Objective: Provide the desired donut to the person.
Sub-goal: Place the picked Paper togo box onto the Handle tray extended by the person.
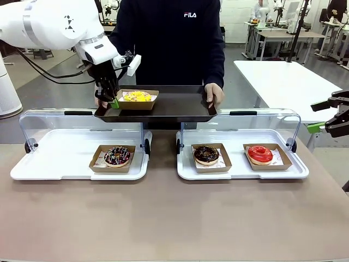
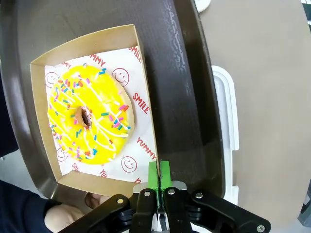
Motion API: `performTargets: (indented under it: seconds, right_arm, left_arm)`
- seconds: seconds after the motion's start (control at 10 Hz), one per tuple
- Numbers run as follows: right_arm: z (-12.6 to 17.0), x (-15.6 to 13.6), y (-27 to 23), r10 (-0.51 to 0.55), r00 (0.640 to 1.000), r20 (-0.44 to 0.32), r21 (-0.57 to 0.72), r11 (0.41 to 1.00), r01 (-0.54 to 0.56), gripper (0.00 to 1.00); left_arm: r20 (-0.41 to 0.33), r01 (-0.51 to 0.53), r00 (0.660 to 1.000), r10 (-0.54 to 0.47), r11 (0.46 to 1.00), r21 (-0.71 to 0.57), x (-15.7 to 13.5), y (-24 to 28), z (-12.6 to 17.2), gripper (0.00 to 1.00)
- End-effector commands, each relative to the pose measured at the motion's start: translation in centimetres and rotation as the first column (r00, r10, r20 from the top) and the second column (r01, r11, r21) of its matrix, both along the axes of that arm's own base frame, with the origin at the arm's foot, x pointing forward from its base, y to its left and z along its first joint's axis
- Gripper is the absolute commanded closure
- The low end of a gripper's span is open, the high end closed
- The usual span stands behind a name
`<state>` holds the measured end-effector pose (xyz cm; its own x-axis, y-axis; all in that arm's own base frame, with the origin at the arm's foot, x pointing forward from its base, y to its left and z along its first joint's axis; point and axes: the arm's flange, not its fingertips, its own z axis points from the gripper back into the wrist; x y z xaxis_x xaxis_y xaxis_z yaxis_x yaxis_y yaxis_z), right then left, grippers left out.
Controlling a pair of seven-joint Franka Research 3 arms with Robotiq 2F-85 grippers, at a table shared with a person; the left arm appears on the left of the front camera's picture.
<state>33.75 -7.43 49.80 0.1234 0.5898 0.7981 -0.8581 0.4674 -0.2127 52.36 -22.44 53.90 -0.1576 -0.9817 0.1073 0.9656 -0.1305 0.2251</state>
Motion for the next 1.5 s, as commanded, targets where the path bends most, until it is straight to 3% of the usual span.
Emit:
performTargets:
  seconds: [0.0, 0.5, 0.6, 0.7, 0.8, 0.9, 1.0, 1.4]
  right_arm:
    - [-0.3, 0.4, 0.0, 0.013, 1.000, 0.016, 0.025, 1.000, -0.013, 0.00]
    - [-0.3, 0.4, 0.0, 0.013, 1.000, 0.016, 0.025, 1.000, -0.013, 0.00]
    - [-0.3, 0.4, 0.0, 0.013, 1.000, 0.016, 0.025, 1.000, -0.013, 0.00]
    - [-0.3, 0.4, 0.0, 0.013, 1.000, 0.016, 0.025, 1.000, -0.013, 0.00]
    - [-0.3, 0.4, 0.0, 0.013, 1.000, 0.016, 0.025, 1.000, -0.013, 0.00]
    - [-0.3, 0.4, 0.0, 0.013, 1.000, 0.016, 0.025, 1.000, -0.013, 0.00]
    - [-0.3, 0.4, 0.0, 0.013, 1.000, 0.016, 0.025, 1.000, -0.013, 0.00]
    - [-0.3, 0.4, 0.0, 0.013, 1.000, 0.016, 0.025, 1.000, -0.013, 0.00]
  left_arm:
    - [0.042, -0.006, 0.999, 0.006, 1.000, 0.010, 0.4, 0.3, -0.6, 0.99]
    - [0.049, -0.032, 0.998, 0.031, 0.999, 0.015, 1.3, 0.3, -1.7, 0.99]
    - [0.055, -0.024, 0.998, 0.024, 1.000, -0.008, 1.3, 0.5, -1.3, 0.40]
    - [0.047, -0.035, 0.998, 0.036, 0.999, -0.016, 1.2, 0.6, -0.7, 0.40]
    - [0.018, -0.039, 0.999, 0.039, 0.999, -0.014, 1.2, 0.7, -0.3, 0.00]
    - [0.013, -0.038, 0.999, 0.038, 0.999, -0.019, 1.0, 0.7, 0.1, 0.36]
    - [-0.014, -0.037, 0.999, 0.036, 0.999, -0.026, 0.8, 0.9, 0.6, 0.00]
    - [-0.063, -0.063, 0.996, 0.059, 0.997, -0.048, 0.6, 1.3, 2.2, 0.00]
